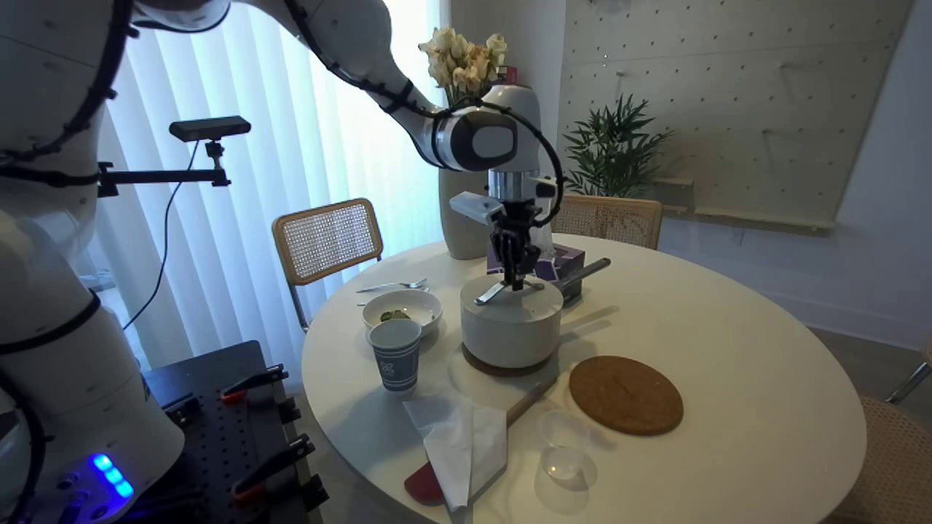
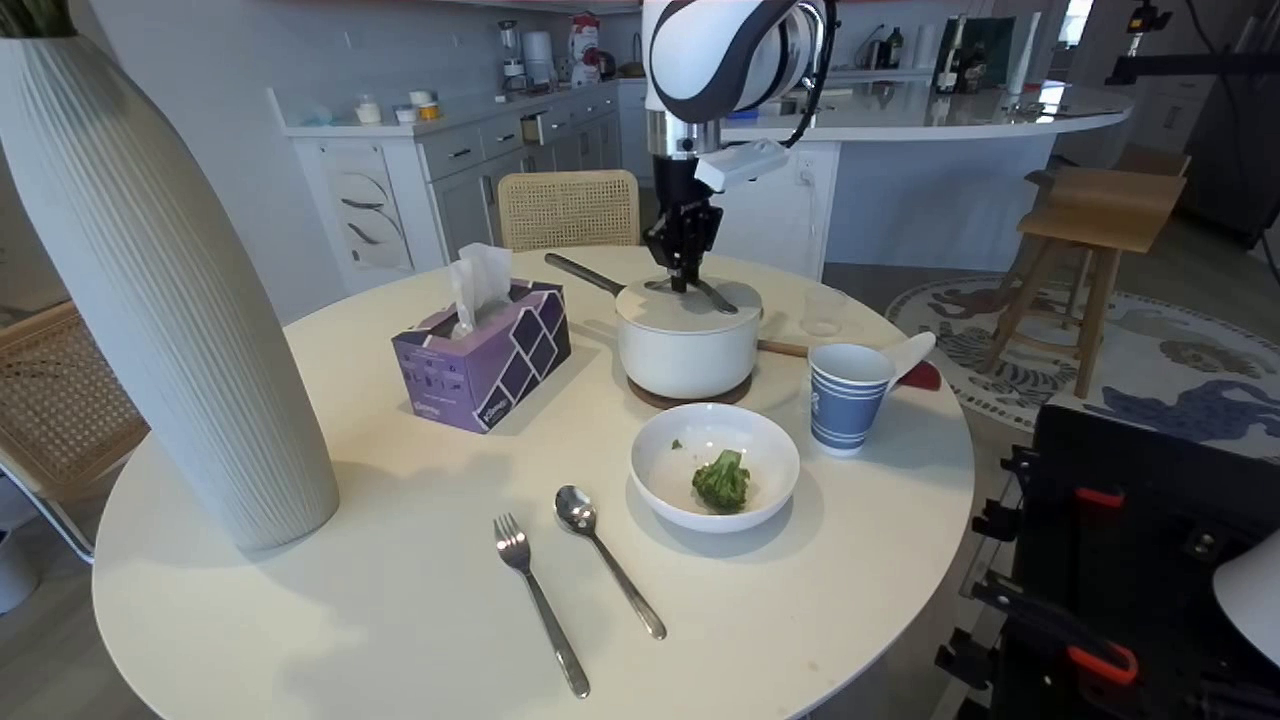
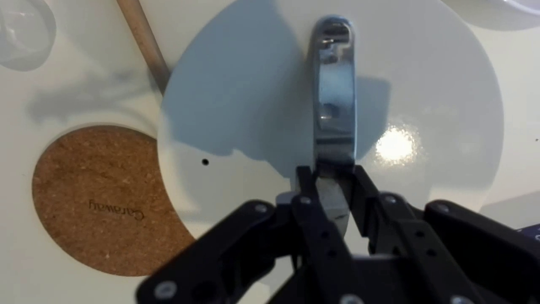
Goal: Put the pots lid on the table
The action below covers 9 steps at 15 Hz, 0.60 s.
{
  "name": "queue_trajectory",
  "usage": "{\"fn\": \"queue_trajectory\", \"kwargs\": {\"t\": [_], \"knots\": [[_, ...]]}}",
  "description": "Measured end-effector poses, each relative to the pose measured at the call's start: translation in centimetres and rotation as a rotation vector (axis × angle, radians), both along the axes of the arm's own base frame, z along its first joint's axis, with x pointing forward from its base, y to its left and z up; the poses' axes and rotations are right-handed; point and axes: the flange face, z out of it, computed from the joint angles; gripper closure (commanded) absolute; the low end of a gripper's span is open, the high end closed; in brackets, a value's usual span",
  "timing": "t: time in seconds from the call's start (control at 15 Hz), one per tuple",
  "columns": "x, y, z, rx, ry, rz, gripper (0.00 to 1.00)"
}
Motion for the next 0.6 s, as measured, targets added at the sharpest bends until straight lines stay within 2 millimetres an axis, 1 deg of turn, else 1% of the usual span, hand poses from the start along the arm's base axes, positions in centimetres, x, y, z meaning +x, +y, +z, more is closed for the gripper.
{"fn": "queue_trajectory", "kwargs": {"t": [0.6], "knots": [[0.2,-0.14,0.07,0.003,0.015,-0.009,0.94]]}}
